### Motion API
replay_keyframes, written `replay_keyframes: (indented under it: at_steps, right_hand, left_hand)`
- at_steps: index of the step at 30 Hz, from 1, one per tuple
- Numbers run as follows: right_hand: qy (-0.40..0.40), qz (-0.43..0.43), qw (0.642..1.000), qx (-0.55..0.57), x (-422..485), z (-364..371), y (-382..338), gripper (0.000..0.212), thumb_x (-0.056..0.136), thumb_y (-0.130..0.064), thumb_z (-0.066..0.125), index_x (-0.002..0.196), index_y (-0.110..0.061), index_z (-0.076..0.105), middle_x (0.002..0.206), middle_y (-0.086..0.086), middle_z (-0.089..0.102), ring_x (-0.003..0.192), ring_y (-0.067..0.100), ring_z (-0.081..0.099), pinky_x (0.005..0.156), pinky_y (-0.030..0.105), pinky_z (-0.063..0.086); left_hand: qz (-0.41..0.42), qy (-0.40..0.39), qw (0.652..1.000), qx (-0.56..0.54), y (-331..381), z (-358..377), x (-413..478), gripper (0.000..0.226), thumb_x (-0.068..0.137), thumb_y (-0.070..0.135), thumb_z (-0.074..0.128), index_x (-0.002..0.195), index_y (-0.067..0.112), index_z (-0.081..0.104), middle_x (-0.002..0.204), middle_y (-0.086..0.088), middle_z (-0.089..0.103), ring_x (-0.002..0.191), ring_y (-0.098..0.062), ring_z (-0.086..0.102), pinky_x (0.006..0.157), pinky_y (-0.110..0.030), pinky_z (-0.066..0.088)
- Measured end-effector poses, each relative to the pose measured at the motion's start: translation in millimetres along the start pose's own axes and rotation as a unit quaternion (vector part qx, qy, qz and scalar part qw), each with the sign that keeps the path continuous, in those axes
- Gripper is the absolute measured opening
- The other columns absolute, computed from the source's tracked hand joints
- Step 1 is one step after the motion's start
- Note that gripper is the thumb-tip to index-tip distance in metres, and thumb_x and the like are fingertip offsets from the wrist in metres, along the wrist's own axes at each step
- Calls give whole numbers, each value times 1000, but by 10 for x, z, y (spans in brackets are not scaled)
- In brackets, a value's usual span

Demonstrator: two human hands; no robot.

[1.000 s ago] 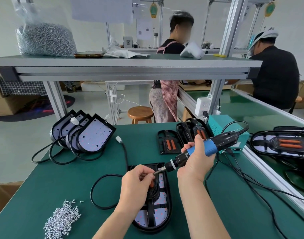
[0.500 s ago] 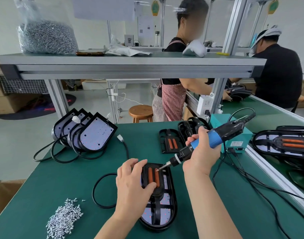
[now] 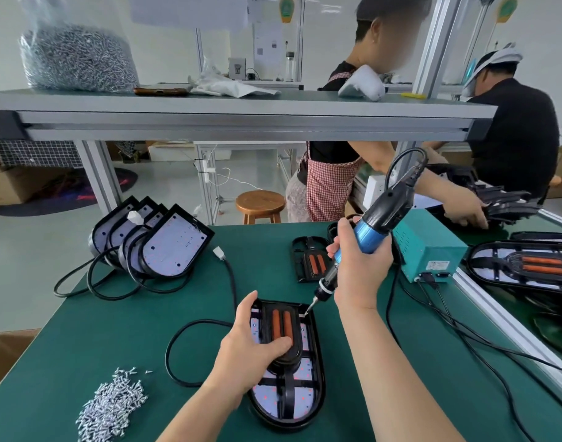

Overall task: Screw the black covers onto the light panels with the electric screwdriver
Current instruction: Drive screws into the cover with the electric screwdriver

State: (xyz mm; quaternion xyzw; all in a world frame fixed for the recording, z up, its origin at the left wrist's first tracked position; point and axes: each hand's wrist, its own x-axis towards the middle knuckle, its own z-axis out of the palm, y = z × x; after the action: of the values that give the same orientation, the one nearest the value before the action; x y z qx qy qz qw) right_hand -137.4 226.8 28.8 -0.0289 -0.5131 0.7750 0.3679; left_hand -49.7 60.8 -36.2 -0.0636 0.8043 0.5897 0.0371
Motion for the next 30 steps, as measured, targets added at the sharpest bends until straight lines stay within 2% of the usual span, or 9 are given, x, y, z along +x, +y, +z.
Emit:
replay_keyframes:
  at_steps: [3, 7, 11, 18, 30]
  right_hand:
    - [-5, 6, 1000, -10, -15, 23, 46, 25, 79, -29, 77, 95, -21, 59, 67, -8, 64, 49, 13, 62, 53, 27, 53]
    - [-7, 15, 1000, -11, -13, 28, 82, 32, 73, -38, 77, 95, -22, 60, 72, -1, 64, 49, 14, 62, 51, 26, 52]
    - [-9, 22, 1000, -11, 2, 21, 127, 30, 76, -35, 77, 97, -21, 60, 69, -8, 63, 50, 12, 61, 53, 27, 53]
    - [-13, 31, 999, -21, -3, 42, 140, 37, 72, -41, 77, 97, -20, 61, 75, 7, 62, 49, 14, 61, 53, 29, 52]
    - [-23, 28, 999, -37, -21, 26, 125, 39, 71, -42, 76, 99, -20, 61, 72, 4, 64, 50, 15, 63, 54, 28, 53]
  left_hand:
    - [6, 0, 1000, -8, -46, 3, 15, 89, 77, 29, 80, 143, 55, 26, 106, 18, 61, 72, 2, 53, 46, -1, 39]
    - [13, 0, 1000, -17, -72, 13, 28, 88, 77, 27, 80, 143, 55, 27, 104, 22, 61, 68, 3, 52, 45, -1, 39]
    - [25, 0, 1000, -18, -95, 16, 40, 89, 78, 28, 80, 144, 54, 26, 109, 24, 57, 74, 4, 53, 48, 0, 39]
    - [23, 3, 1000, -21, -139, 24, 64, 89, 76, 26, 81, 142, 56, 29, 94, 22, 65, 62, 5, 50, 45, -2, 40]
    - [22, 6, 1000, -19, -140, 29, 57, 88, 76, 28, 81, 141, 58, 28, 100, 24, 62, 55, 9, 50, 43, -1, 38]
